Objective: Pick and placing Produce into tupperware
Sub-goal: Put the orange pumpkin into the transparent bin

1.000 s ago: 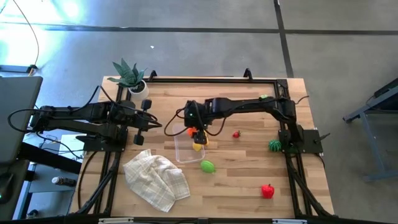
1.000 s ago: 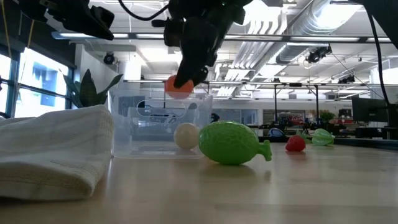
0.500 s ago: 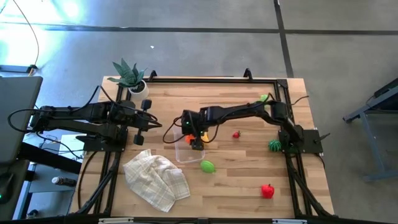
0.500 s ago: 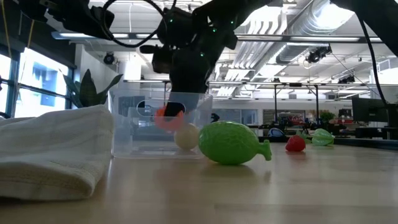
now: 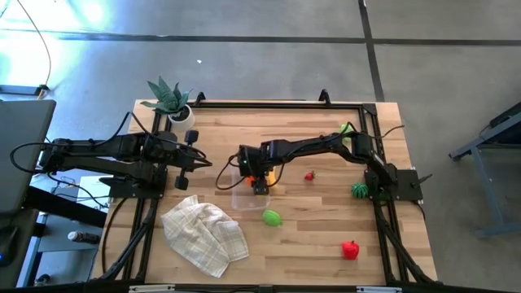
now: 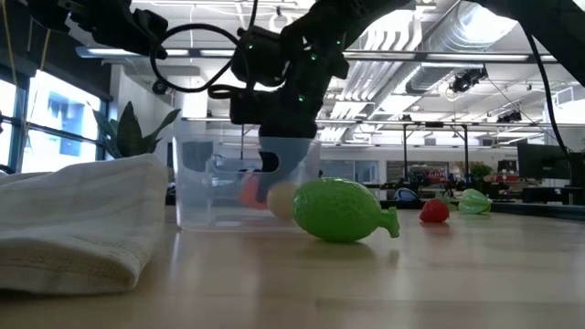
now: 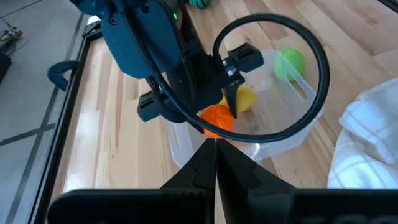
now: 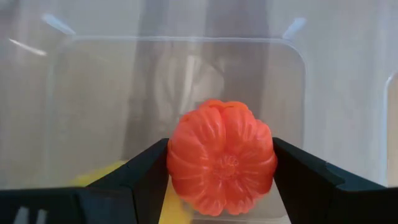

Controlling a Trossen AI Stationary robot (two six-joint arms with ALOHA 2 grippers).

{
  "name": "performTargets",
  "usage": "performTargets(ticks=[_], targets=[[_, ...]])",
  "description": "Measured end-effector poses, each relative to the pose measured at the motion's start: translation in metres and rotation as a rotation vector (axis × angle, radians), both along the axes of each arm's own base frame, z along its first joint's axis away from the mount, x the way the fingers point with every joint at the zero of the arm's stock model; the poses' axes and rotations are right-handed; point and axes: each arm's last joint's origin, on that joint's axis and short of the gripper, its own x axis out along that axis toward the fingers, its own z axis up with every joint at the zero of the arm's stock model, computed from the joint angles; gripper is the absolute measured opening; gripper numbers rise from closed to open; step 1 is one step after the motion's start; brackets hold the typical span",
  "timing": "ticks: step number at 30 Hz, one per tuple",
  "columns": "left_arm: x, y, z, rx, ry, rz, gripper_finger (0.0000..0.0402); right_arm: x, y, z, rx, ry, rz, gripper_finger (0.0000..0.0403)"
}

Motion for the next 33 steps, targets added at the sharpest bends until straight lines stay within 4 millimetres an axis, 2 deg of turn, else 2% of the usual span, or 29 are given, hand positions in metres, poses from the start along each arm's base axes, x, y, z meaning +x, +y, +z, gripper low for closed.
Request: performTargets(ticks=[19,33], targets=[[0.0,0.0,0.0,0.0,0.0,0.0,0.0003,0.0004,-0.0014,-0.0015,-0.08,-0.003,0.063,0.0239],[0.0,0.0001,0.0,0.0,0.0,0.0,0.0003,0.0022,-0.0007,-0.0008,-0.083,-0.023,0.067,0.0257]])
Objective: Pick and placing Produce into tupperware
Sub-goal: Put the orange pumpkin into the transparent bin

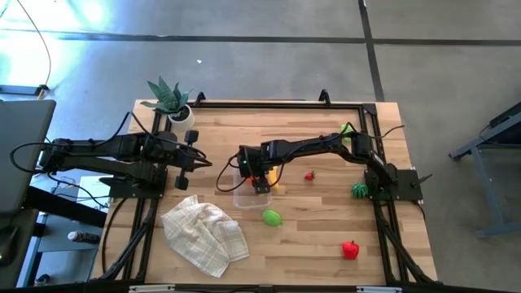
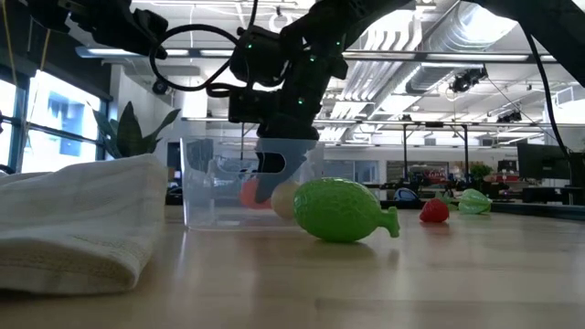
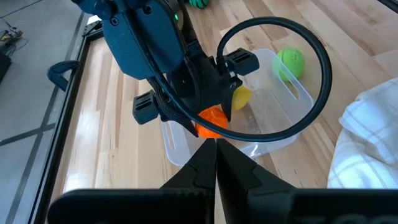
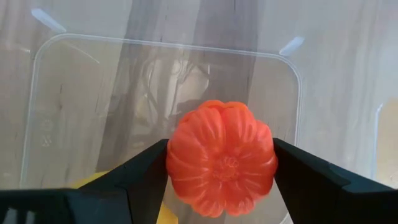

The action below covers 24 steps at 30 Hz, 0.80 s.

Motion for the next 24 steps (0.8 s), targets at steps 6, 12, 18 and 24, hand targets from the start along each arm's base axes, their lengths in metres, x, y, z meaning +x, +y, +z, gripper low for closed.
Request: performTargets(ticks=[6,12,18,24], targets=[[0.0,0.0,0.0,0.0,0.0,0.0,0.0003,0.0002,0.0,0.0001,0.001,-0.002,-0.003,0.0257],[0.0,0.0,0.0,0.0,0.0,0.0,0.0003,0.0002,0.0,0.0001,0.002,-0.002,-0.005,0.0257],[0.0,0.0,0.0,0.0,0.0,0.0,0.0003,-0.0013,0.0001,-0.0024,0.005,0.008,-0.007,0.0257],[0.0,0.0,0.0,0.0,0.0,0.0,0.0003,-0.0033,0.0004,-0.0065,0.006,0.02,-0.008,0.0258]])
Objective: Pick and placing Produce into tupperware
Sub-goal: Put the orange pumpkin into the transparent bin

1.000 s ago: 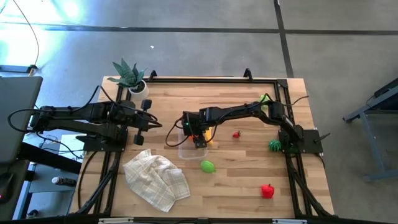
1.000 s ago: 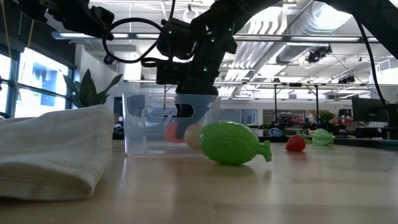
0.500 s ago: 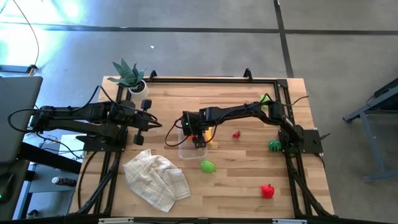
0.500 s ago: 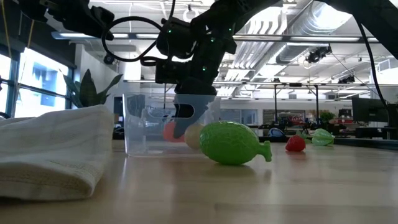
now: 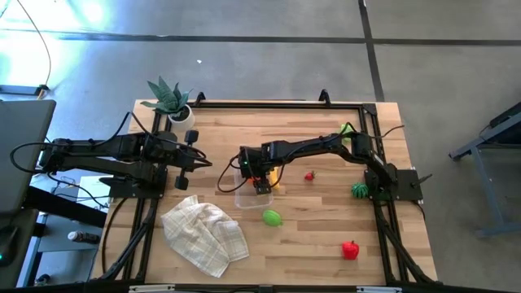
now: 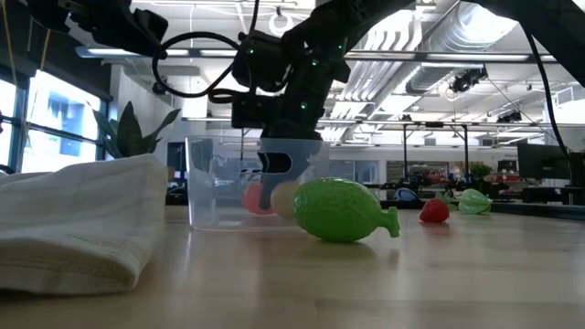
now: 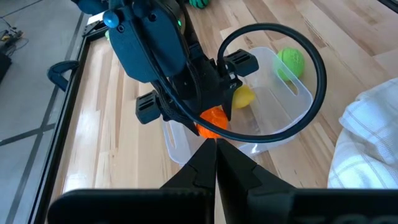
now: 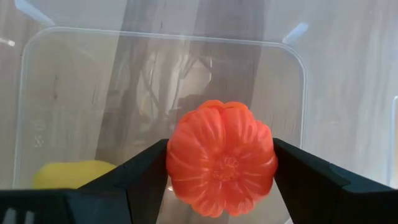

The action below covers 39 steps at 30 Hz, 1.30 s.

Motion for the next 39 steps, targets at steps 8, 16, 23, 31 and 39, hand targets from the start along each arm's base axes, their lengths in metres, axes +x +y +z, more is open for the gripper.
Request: performTargets(ticks=[8,16,23,31,39], targets=[[0.0,0.0,0.0,0.0,0.0,0.0,0.0003,0.0007,-0.0003,0.0001,-0.009,-0.008,-0.005,0.0258],[0.0,0.0,0.0,0.0,0.0,0.0,0.0003,0.001,-0.0006,0.0001,-0.008,-0.011,-0.025,0.0258],[0.0,0.0,0.0,0.0,0.0,0.0,0.0003,0.0011,-0.0006,-0.0001,-0.005,-0.01,-0.033,0.0258],[0.0,0.0,0.0,0.0,0.0,0.0,0.0003,0.0011,-0.0006,-0.0001,0.005,-0.01,-0.059,0.0258],[0.0,0.0,0.0,0.0,0.0,0.0,0.0003,0.0016,-0.0006,0.0003,0.013,-0.014,-0.087,0.029]])
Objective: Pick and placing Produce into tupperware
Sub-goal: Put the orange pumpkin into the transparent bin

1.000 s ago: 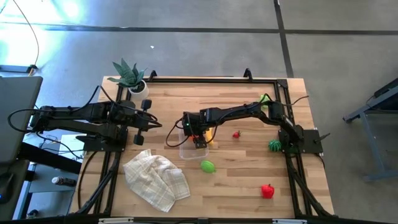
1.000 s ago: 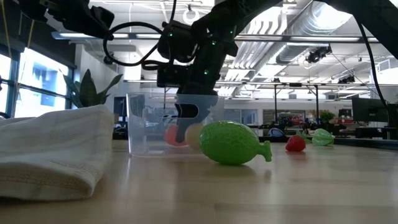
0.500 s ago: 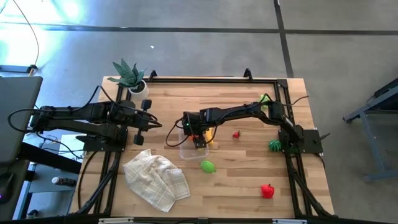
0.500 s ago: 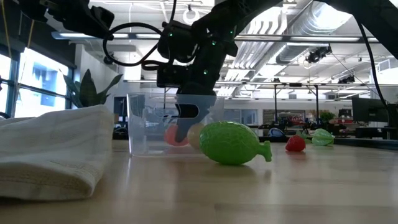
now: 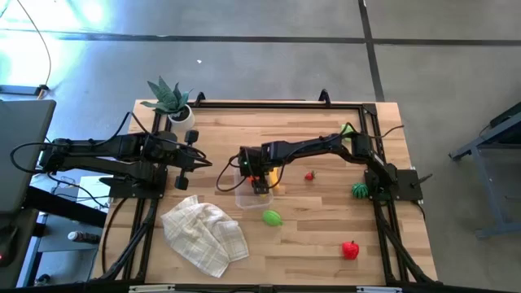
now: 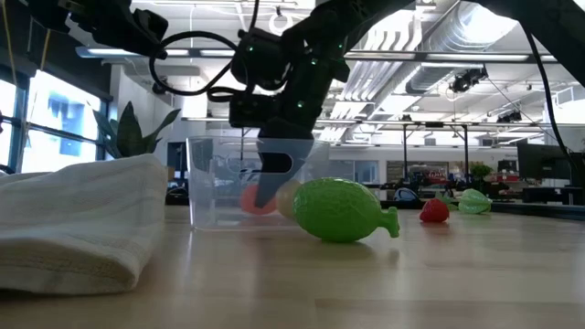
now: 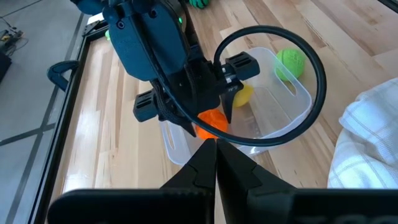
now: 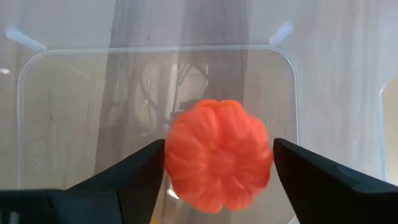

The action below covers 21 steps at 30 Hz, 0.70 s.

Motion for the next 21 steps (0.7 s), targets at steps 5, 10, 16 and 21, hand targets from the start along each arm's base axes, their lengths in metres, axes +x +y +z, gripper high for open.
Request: performTargets(ticks=[5,10,16,21], targets=[[0.0,0.0,0.0,0.0,0.0,0.0,0.0003,0.001,-0.001,0.0,-0.025,-0.014,-0.008,0.0314],[0.0,0.0,0.0,0.0,0.0,0.0,0.0003,0.002,0.0,0.001,-0.047,-0.02,0.031,0.0317],[0.0,0.0,0.0,0.0,0.0,0.0,0.0003,0.006,0.008,0.009,-0.043,-0.031,0.045,0.0317],[0.0,0.0,0.0,0.0,0.0,0.0,0.0003,0.008,0.011,0.016,-0.03,-0.041,0.024,0.0317]])
